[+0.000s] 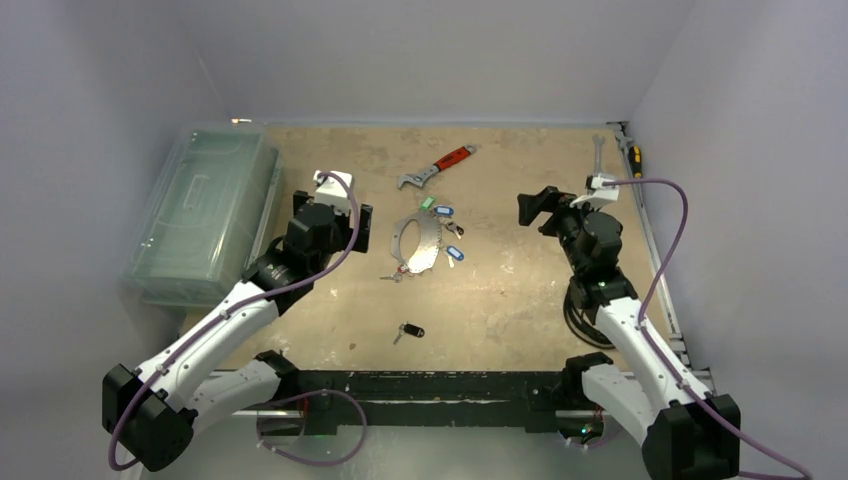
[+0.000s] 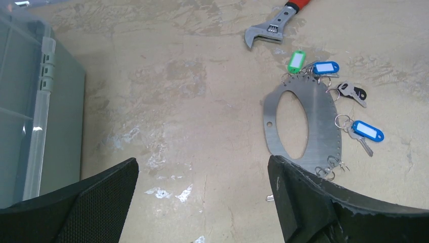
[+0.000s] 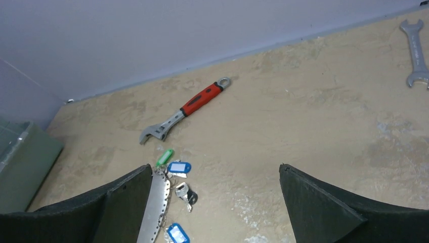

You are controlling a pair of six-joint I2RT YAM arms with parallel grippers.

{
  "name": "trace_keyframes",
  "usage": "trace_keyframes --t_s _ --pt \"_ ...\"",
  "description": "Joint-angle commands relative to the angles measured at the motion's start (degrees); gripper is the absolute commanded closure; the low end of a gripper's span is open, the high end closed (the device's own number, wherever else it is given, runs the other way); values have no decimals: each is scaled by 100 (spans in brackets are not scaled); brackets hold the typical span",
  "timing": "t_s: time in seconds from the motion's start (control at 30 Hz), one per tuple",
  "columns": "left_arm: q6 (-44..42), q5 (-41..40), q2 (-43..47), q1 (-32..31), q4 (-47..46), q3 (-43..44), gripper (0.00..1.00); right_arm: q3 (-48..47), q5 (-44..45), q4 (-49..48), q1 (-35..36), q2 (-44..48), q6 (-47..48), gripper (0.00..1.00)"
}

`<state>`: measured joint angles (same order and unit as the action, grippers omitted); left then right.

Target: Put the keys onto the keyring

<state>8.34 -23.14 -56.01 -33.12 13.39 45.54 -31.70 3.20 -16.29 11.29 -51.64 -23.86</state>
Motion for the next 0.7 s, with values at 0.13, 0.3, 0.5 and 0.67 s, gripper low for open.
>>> trace_keyframes --t_s 0.13,0.3,0.5,0.67 --pt "138 -417 96 28 -276 -30 1 2 -292 325 3 563 -842 1" --pt "102 -841 132 26 -157 42 0 330 -828 83 3 725 -1185 1" --pt "47 -863 -57 34 -94 60 1 -255 -1168 918 9 148 -493 1" --pt "-238 -96 -87 33 22 71 3 -214 -2262 698 157 -30 -262 1"
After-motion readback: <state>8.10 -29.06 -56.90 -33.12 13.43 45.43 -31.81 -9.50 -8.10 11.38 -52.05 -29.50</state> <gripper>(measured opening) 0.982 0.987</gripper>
